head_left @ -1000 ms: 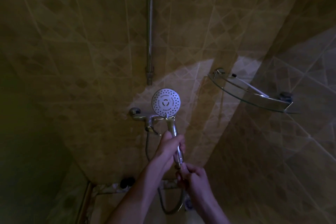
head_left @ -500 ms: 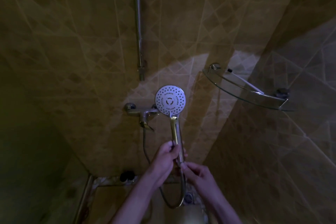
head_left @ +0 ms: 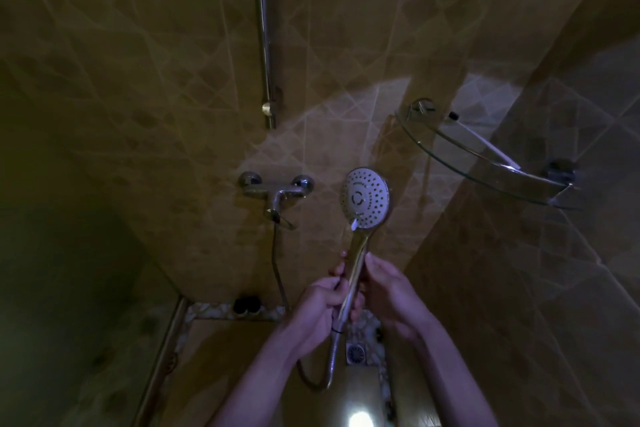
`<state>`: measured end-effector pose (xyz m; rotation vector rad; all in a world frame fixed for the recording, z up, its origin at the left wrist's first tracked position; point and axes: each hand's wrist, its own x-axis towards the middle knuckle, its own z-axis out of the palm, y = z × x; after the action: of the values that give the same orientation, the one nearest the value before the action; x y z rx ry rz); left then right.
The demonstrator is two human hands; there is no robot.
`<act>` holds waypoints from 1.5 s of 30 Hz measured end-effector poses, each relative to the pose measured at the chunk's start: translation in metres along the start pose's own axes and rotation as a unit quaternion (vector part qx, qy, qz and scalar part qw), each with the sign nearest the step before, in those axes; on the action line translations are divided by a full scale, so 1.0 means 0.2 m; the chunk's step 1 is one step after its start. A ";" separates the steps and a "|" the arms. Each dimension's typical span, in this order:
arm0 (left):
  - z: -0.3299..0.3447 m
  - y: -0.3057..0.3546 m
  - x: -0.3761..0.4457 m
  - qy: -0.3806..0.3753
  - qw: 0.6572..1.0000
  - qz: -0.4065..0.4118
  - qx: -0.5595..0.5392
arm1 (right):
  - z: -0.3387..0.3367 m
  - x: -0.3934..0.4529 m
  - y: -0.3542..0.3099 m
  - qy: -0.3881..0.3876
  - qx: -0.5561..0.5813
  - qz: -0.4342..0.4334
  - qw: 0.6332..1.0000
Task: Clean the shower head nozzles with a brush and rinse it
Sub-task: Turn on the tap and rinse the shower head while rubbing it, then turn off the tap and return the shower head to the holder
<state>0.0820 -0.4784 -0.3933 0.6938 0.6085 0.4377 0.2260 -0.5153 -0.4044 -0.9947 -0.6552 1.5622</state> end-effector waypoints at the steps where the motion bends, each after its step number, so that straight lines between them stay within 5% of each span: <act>1: -0.02 0.01 0.02 -0.005 1.000 -0.020 -0.004 | 0.00 0.03 0.03 0.026 0.009 -0.011 1.000; 6: -0.37 0.10 0.17 0.111 0.948 -0.053 0.292 | 0.04 0.14 0.17 0.226 -0.029 -0.071 0.971; 8: -0.54 0.22 0.22 0.153 0.935 -0.041 0.317 | 0.05 0.16 0.22 0.273 -0.026 -0.066 0.959; 12: -0.82 0.44 0.36 0.200 0.961 0.027 0.190 | 0.12 0.20 0.32 0.330 0.011 -0.055 0.942; 17: -1.02 0.57 0.59 0.180 0.980 -0.008 0.088 | 0.16 0.22 0.39 0.365 0.085 -0.040 0.926; 26: -1.06 0.52 0.80 0.132 0.989 -0.061 0.029 | 0.10 0.18 0.41 0.353 0.113 -0.087 0.925; 30: -1.03 0.46 0.78 0.132 0.988 -0.073 0.015 | 0.07 0.19 0.40 0.352 0.154 -0.024 0.923; 36: -1.04 0.45 0.81 0.133 0.988 -0.067 0.033 | 0.03 0.19 0.46 0.479 0.049 0.038 0.876; 45: -1.09 0.47 0.85 0.161 0.980 -0.077 0.088 | -0.03 0.15 0.56 0.532 -0.043 0.015 0.846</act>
<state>0.0499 -0.2186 -0.5229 0.7438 1.0102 0.3573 0.1738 -0.5125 -0.5088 -1.7139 0.0899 0.7734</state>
